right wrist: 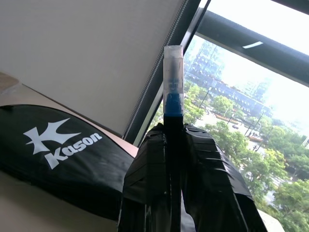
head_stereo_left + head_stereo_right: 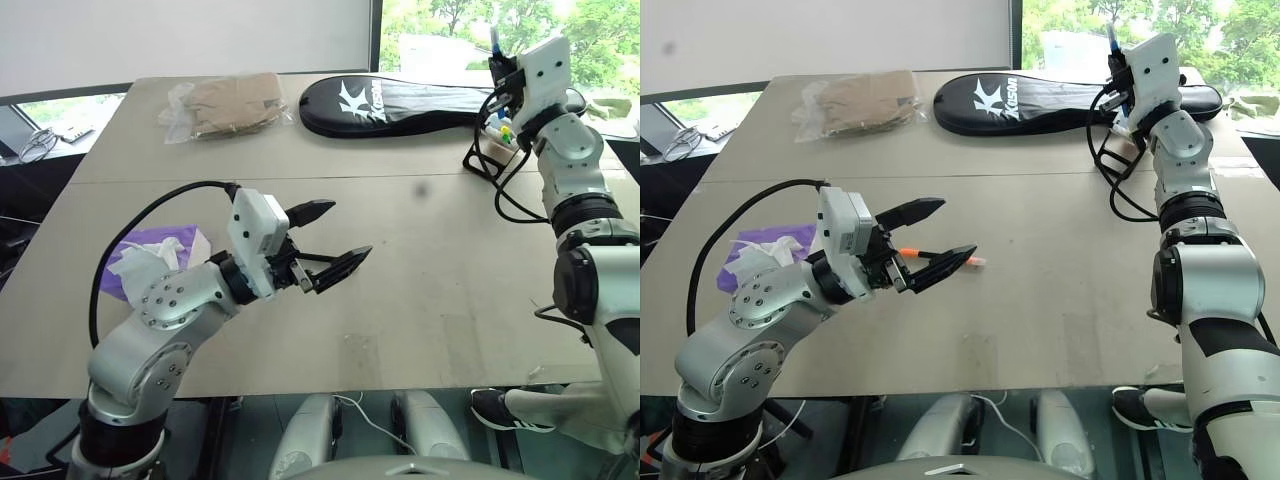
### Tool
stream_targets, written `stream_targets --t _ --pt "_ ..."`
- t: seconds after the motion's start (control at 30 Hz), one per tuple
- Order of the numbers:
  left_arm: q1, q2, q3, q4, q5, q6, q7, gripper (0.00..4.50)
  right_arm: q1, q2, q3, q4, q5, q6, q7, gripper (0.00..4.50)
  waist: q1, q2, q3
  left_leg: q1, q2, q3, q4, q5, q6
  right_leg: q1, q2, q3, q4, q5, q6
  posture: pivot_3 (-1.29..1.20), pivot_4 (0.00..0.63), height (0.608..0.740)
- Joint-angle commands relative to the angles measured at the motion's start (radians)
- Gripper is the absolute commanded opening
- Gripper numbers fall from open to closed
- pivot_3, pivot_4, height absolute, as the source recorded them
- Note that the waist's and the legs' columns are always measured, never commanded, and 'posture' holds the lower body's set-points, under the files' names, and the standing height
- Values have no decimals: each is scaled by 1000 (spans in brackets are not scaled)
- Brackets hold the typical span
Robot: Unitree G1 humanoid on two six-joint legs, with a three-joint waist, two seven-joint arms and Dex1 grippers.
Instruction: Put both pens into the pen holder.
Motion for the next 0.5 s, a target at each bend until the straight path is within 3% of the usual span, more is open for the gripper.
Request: stream_targets --t 0.03,0.5 --pt "-19 12 33 -13 -19 1 4 4500 -7 -11 3 -7 -27 -30 -58 20 0 0 0 0 0 0 0 0 0 0 0 0 0 0 0 0 150 740" --pt "40 5 57 -37 -8 -20 7 4500 27 -23 -20 20 -44 -15 -167 20 -1 0 0 0 0 1 0 0 0 0 0 1 0 0 0 0 150 740"
